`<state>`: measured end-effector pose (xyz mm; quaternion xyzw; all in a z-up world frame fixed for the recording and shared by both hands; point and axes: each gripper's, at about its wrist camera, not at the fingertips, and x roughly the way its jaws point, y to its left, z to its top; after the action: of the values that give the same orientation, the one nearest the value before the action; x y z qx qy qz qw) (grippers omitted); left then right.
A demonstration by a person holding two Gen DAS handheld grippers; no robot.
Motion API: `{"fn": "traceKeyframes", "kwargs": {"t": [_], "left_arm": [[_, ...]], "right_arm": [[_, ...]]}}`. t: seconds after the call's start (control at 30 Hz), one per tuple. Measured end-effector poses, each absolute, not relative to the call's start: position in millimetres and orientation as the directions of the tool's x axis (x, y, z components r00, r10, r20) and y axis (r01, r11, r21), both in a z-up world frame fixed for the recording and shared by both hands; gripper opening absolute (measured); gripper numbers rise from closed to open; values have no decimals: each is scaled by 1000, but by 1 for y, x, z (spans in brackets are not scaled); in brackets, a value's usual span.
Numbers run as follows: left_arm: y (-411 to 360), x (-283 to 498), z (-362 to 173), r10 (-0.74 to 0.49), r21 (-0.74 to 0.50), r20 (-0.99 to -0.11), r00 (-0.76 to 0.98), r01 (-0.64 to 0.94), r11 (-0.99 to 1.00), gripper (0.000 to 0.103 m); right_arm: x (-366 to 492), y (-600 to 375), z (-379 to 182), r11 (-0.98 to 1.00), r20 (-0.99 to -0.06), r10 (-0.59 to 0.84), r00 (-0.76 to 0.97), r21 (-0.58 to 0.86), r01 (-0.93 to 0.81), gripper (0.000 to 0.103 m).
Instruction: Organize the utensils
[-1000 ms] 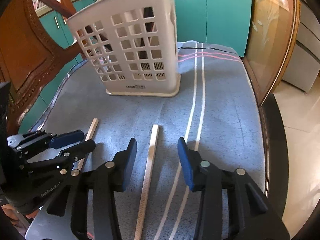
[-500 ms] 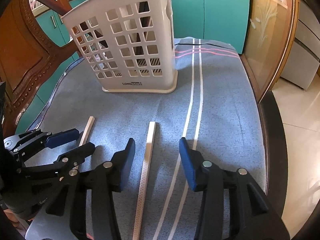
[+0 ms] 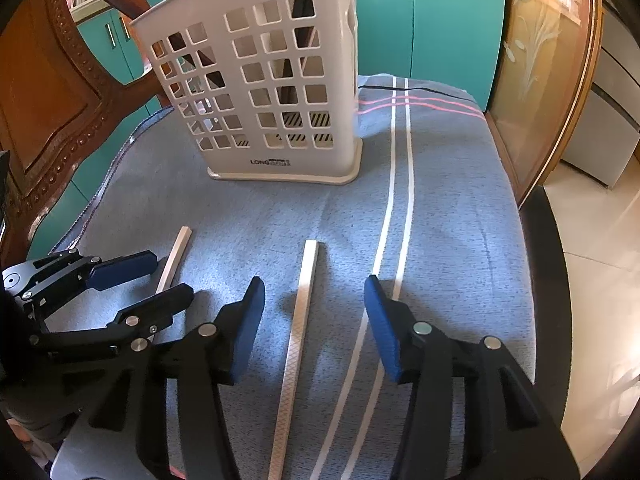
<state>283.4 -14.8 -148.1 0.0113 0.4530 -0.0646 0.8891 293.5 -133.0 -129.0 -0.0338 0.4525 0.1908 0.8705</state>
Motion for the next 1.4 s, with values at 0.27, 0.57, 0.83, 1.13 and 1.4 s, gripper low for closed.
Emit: {"fn": "traceKeyframes", "kwargs": {"t": [0.27,0.57,0.83,1.13,1.4], "left_arm": [[-15,283,-148,-104,-38,-807,582,124,992,45],[-16,283,-149,-103,-37,-807,582,124,992,47],[-16,283,-149,-102,-36,-806,582,124,992,47],[-16,283,-149,-102,-36,-806,583,123,992,48],[-16,283,-149,-100,-35,-806,583,122,992,48]], "right_arm": [[294,-129,-130,926,-802,298,517,111,-362,52],[293,-129,-130,925,-802,299,517,111,-362,53],[292,-128,-131,925,-803,296,517,105,-366,55],[292,-127,-132,925,-804,292,518,100,-367,55],[292,-124,-132,927,-805,280,523,86,-365,55]]}}
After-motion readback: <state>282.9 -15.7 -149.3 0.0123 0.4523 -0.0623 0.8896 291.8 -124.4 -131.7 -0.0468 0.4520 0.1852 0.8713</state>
